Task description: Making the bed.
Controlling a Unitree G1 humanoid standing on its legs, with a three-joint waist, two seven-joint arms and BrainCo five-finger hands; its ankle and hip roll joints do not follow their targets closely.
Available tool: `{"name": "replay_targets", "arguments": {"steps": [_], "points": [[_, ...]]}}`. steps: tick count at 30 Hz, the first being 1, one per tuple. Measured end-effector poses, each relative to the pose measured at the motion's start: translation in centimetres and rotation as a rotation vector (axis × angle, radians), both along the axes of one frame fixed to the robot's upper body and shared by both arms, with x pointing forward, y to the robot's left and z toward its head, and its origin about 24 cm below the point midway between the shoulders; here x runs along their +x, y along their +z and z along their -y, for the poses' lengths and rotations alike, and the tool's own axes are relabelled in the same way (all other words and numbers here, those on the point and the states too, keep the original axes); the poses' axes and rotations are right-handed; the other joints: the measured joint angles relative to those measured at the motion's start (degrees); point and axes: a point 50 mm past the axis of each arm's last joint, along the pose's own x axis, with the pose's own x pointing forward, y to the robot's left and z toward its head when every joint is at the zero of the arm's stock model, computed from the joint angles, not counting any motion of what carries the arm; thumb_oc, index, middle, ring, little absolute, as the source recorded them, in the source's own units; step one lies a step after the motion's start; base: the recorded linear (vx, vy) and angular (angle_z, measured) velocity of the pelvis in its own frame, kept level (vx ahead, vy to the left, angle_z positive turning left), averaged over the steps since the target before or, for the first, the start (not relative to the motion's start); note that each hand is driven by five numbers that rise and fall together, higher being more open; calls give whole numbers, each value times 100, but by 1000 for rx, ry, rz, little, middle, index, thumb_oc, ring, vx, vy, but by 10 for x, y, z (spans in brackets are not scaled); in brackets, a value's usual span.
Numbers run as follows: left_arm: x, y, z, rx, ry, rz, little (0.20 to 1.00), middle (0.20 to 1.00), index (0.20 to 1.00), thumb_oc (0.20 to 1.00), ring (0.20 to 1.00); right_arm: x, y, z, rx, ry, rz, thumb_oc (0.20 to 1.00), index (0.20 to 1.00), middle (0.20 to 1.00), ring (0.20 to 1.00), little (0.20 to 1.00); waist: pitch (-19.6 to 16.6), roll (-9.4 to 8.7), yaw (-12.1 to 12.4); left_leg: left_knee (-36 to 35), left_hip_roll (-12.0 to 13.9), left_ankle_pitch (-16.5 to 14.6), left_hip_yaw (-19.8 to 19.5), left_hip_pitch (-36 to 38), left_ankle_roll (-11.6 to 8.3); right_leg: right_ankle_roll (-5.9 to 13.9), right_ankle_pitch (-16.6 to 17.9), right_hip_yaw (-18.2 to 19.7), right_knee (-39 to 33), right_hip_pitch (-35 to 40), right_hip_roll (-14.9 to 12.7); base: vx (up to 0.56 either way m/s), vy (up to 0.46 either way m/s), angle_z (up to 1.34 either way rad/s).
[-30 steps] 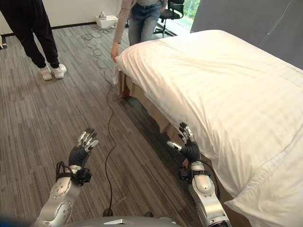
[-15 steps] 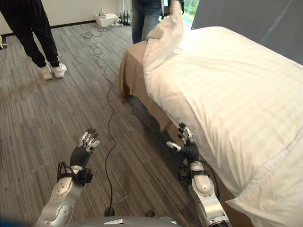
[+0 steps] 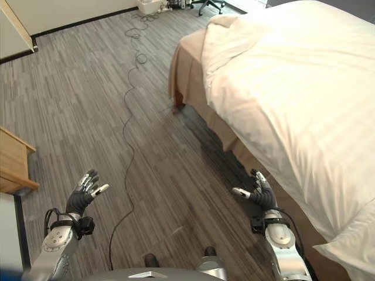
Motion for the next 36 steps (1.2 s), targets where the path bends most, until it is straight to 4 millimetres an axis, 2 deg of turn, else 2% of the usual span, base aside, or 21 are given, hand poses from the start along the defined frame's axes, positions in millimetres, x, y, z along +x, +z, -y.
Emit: {"name": "replay_targets", "arguments": {"steps": [6, 9, 10, 11, 13, 16, 18, 19, 21, 22, 24, 25, 26, 27, 28, 29, 31, 32, 33, 35, 36], "points": [[16, 27, 11, 6, -51, 127, 1000, 1000, 1000, 1000, 1000, 2, 12, 18, -72, -28, 28, 1000, 1000, 1000, 1000, 1000, 77, 61, 8, -30, -14, 10, -11, -6, 15, 11, 42, 28, 155, -44, 15, -15, 90, -1], [45, 53, 23, 11, -106, 253, 1000, 1000, 1000, 1000, 1000, 3, 27, 27, -102, -56, 81, 1000, 1000, 1000, 1000, 1000, 342, 124, 39, -24, -31, -26, -150, 33, 225, 314, -248, -102, 1845, -767, -85, 84, 121, 8], [53, 61, 26, 16, -115, 289, 1000, 1000, 1000, 1000, 1000, 6, 32, 28, -105, -66, 107, 1000, 1000, 1000, 1000, 1000, 529, 39, -45, 14, -82, -94, -231, 116, 291, 381, -258, 137, 3293, -1394, -205, 158, 48, 27], [56, 64, 28, 18, -124, 303, 1000, 1000, 1000, 1000, 1000, 6, 36, 28, -105, -72, 127, 1000, 1000, 1000, 1000, 1000, 645, -13, -104, 6, -131, -120, -330, 219, 342, 473, -316, 299, 3996, -1832, -272, 199, -3, 31], [52, 60, 27, 17, -120, 287, 1000, 1000, 1000, 1000, 1000, 5, 36, 27, -102, -74, 132, 1000, 1000, 1000, 1000, 1000, 649, -59, -176, -11, -162, -127, -317, 194, 344, 439, -475, 255, 3518, -2136, -290, 270, -119, 24], [42, 48, 23, 15, -106, 232, 1000, 1000, 1000, 1000, 1000, 3, 41, 26, -94, -81, 159, 1000, 1000, 1000, 1000, 1000, 653, -82, -197, -9, -175, -195, -420, 47, 236, 270, -329, -381, 1939, -2225, -347, 286, -166, 28], [43, 42, 20, 16, -94, 202, 1000, 1000, 1000, 1000, 1000, 2, 42, 23, -82, -81, 173, 1000, 1000, 1000, 1000, 1000, 698, -135, -209, 5, -199, -182, -465, 5, 252, 301, -93, -844, 943, -2068, -481, 267, -148, 37], [41, 37, 17, 16, -83, 179, 1000, 1000, 1000, 1000, 1000, 2, 40, 21, -74, -77, 170, 1000, 1000, 1000, 1000, 1000, 697, -139, -207, 3, -207, -188, -477, 58, 242, 248, 86, -928, 768, -2031, -537, 315, -172, 28], [36, 33, 17, 13, -84, 160, 1000, 1000, 1000, 1000, 1000, 0, 36, 19, -66, -75, 155, 1000, 1000, 1000, 1000, 1000, 656, -150, -205, -10, -191, -336, -528, 355, 24, 107, 306, -999, 605, -1656, -590, 409, -207, 24], [30, 28, 18, 5, -86, 141, 1000, 1000, 1000, 1000, 1000, -2, 34, 21, -68, -80, 145, 1000, 1000, 1000, 1000, 1000, 508, -140, -231, -8, -112, -464, -601, 524, -163, -19, 606, -970, 644, -1438, -514, 415, -220, 24], [21, 20, 21, -8, -101, 104, 1000, 1000, 1000, 1000, 1000, -1, 33, 21, -63, -75, 140, 1000, 1000, 1000, 1000, 1000, 391, 189, -315, 299, 324, -628, -660, 595, -372, -253, 480, -1028, 840, -1297, -125, 224, -184, 20], [19, 19, 20, -6, -103, 97, 1000, 1000, 1000, 1000, 1000, 0, 33, 20, -56, -73, 141, 1000, 1000, 1000, 1000, 1000, 379, 238, -265, 852, 457, -676, -639, 451, -507, -419, 399, -1034, 765, -1166, 18, 327, -355, -10], [22, 20, 18, -7, -96, 102, 1000, 1000, 1000, 1000, 1000, 3, 30, 20, -56, -69, 132, 1000, 1000, 1000, 1000, 1000, 356, 43, -159, 2562, 706, -556, -696, -303, -605, -611, 427, -1060, 519, -909, 26, 250, -270, -27], [21, 18, 18, -23, -85, 104, 1000, 1000, 1000, 1000, 1000, 7, 35, 23, -69, -60, 148, 1000, 1000, 1000, 1000, 1000, 390, 43, -47, 3340, 837, -256, -895, -604, -835, -813, 247, -1030, 560, -822, 126, 353, -324, -29], [25, 21, 21, -41, -79, 122, 1000, 1000, 1000, 1000, 1000, 8, 37, 25, -71, -70, 155, 1000, 1000, 1000, 1000, 1000, 402, 33, 11, 4321, 1003, 408, -1013, -1121, -887, -971, 154, -1040, 578, -718, 212, 168, -51, -29], [24, 20, 22, -49, -74, 125, 1000, 1000, 1000, 1000, 1000, 8, 36, 24, -65, -65, 154, 1000, 1000, 1000, 1000, 1000, 429, -104, 76, 4719, 1096, 545, -1007, -1363, -943, -954, 167, -1008, 563, -633, 162, 263, -53, -32], [22, 18, 22, -57, -71, 116, 1000, 1000, 1000, 1000, 1000, 14, 38, 15, -45, -30, 166, 1000, 1000, 1000, 1000, 1000, 445, -245, 146, 4625, 1159, 303, -755, -1630, -829, -970, -14, -873, 410, -327, 171, 250, 32, -28], [22, 18, 23, -60, -75, 115, 1000, 1000, 1000, 1000, 1000, 18, 38, 11, -40, -11, 171, 1000, 1000, 1000, 1000, 1000, 454, -272, 156, 4182, 1195, 298, -496, -1727, -832, -940, -45, -851, 321, -205, 209, 397, 108, -48], [20, 16, 23, -61, -73, 107, 1000, 1000, 1000, 1000, 1000, 23, 40, 4, -37, 28, 175, 1000, 1000, 1000, 1000, 1000, 439, -142, 180, 2984, 1195, 343, -119, -1708, -774, -1009, -2, -811, 177, -50, 401, 313, 83, -62], [17, 14, 23, -62, -73, 92, 1000, 1000, 1000, 1000, 1000, 23, 39, 0, -36, 52, 168, 1000, 1000, 1000, 1000, 1000, 410, -48, 239, 2278, 1050, 401, 16, -1679, -696, -917, -111, -885, 53, 157, 543, 270, 102, -50], [16, 11, 26, -70, -75, 83, 1000, 1000, 1000, 1000, 1000, 20, 36, 1, -43, 56, 149, 1000, 1000, 1000, 1000, 1000, 421, -13, 262, 1624, 817, 436, 8, -1523, -651, -931, -160, -900, 33, 302, 569, 345, 115, -22]]}}
